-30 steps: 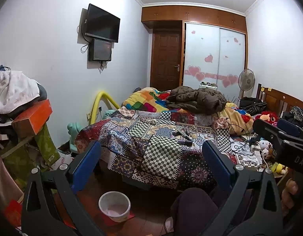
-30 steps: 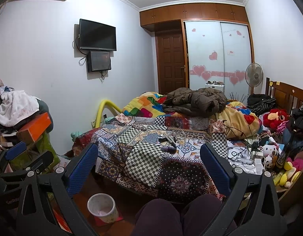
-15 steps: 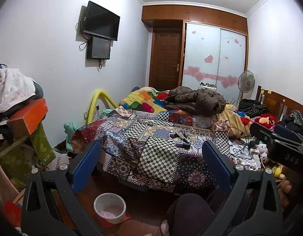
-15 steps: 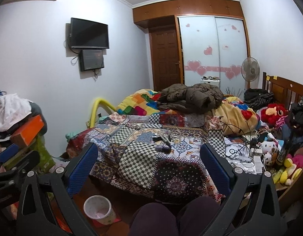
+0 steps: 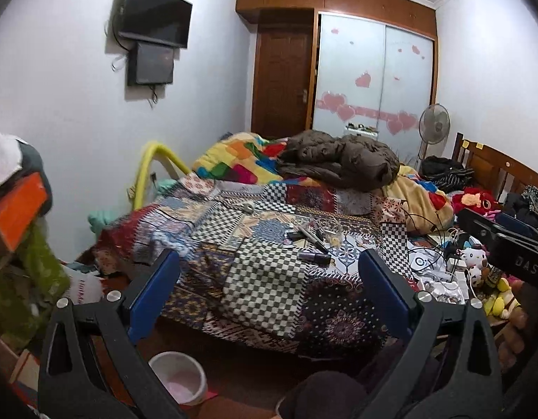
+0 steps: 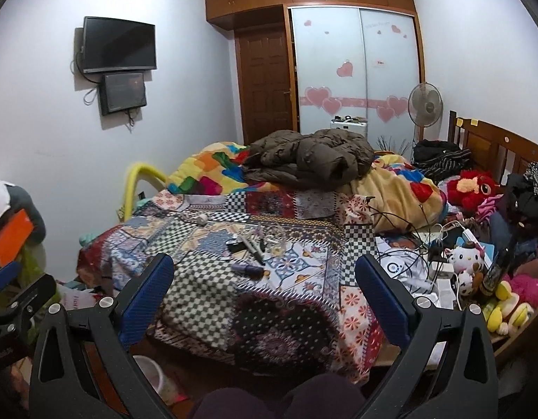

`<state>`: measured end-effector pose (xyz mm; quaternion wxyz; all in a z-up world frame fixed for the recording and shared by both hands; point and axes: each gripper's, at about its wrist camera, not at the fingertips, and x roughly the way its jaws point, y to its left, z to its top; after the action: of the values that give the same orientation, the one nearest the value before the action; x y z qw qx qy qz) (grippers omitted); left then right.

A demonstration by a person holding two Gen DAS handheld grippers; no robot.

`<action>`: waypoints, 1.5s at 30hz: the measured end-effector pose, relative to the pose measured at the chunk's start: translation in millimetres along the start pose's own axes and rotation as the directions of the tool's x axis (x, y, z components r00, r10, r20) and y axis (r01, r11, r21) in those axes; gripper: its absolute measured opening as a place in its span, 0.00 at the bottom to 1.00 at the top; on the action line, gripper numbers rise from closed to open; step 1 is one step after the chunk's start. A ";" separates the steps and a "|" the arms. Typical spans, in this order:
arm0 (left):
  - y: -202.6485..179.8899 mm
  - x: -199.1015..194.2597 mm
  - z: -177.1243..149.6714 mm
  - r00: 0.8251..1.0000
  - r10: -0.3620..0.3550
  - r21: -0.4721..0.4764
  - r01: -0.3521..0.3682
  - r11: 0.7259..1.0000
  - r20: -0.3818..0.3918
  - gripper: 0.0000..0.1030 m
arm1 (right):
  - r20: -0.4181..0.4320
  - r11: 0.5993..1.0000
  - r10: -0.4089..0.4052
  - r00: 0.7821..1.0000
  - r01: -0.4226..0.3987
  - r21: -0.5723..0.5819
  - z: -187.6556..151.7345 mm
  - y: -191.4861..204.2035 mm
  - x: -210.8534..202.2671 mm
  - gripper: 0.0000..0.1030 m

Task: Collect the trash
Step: 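Move both tools toward the items on the bed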

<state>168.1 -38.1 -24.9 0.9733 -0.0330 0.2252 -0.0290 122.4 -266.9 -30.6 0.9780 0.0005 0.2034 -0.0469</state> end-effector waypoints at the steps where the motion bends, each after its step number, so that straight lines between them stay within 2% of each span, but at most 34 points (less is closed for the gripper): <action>1: -3.1 12.1 3.4 1.000 0.000 0.001 0.000 1.000 -0.007 0.94 | -0.006 1.000 -0.003 1.000 0.003 -0.001 3.1 -3.0 7.1 1.00; 6: -19.6 72.8 18.4 0.999 0.007 0.022 -0.006 1.000 -0.043 0.94 | -0.039 1.000 -0.013 0.999 0.013 -0.014 17.1 -18.1 48.5 1.00; 13: -36.8 154.7 30.2 0.993 -0.014 0.007 0.015 1.000 -0.114 0.94 | -0.105 0.998 0.014 0.994 -0.021 -0.063 24.6 -42.6 117.2 1.00; 19: -47.6 232.0 28.9 0.977 -0.036 -0.027 0.031 0.999 -0.211 0.94 | -0.192 0.993 0.058 0.980 -0.076 -0.089 22.3 -58.7 176.0 1.00; 22: -49.9 269.3 22.2 0.963 -0.046 -0.064 0.030 0.997 -0.264 0.94 | -0.241 0.989 0.089 0.966 -0.115 -0.094 17.3 -67.6 207.0 0.95; 24: -51.2 291.3 14.9 0.949 -0.052 -0.096 0.023 0.995 -0.311 0.94 | -0.280 0.984 0.123 0.952 -0.154 -0.090 14.9 -72.7 226.5 0.89; 27: -55.8 330.0 0.7 0.914 -0.057 -0.145 -0.002 0.989 -0.401 0.94 | -0.344 0.970 0.210 0.915 -0.238 -0.040 11.2 -82.2 256.2 0.83; 28: -57.2 338.8 -2.8 0.907 -0.060 -0.152 -0.005 0.988 -0.417 0.94 | -0.360 0.968 0.226 0.905 -0.251 -0.024 9.3 -84.7 265.5 0.82; 31: -62.4 368.0 -15.9 0.884 -0.065 -0.180 -0.022 0.983 -0.464 0.93 | -0.404 0.962 0.243 0.882 -0.274 -0.019 3.3 -86.7 293.9 0.71; 35: -65.1 401.3 -30.6 0.854 -0.086 -0.231 -0.040 0.972 -0.513 0.81 | -0.448 0.959 0.234 0.863 -0.280 -0.040 -4.6 -88.1 329.6 0.64; 38: -65.9 422.6 -42.2 0.826 -0.144 -0.300 -0.032 0.953 -0.546 0.70 | -0.491 0.954 0.252 0.834 -0.298 -0.017 -11.1 -90.5 354.4 0.53; 41: -69.3 433.4 -49.1 0.811 -0.164 -0.329 -0.037 0.944 -0.561 0.61 | -0.525 0.950 0.271 0.807 -0.310 0.013 -15.9 -91.6 379.0 0.50; 45: -72.6 441.7 -57.7 0.809 -0.169 -0.350 -0.048 0.935 -0.563 0.61 | -0.559 0.941 0.309 0.770 -0.334 0.060 -22.6 -88.8 405.2 0.44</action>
<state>535.8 -144.8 -263.9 0.8335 -0.2012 0.5137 -0.0288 475.1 -392.0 -211.0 0.8681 0.0282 0.4788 0.1276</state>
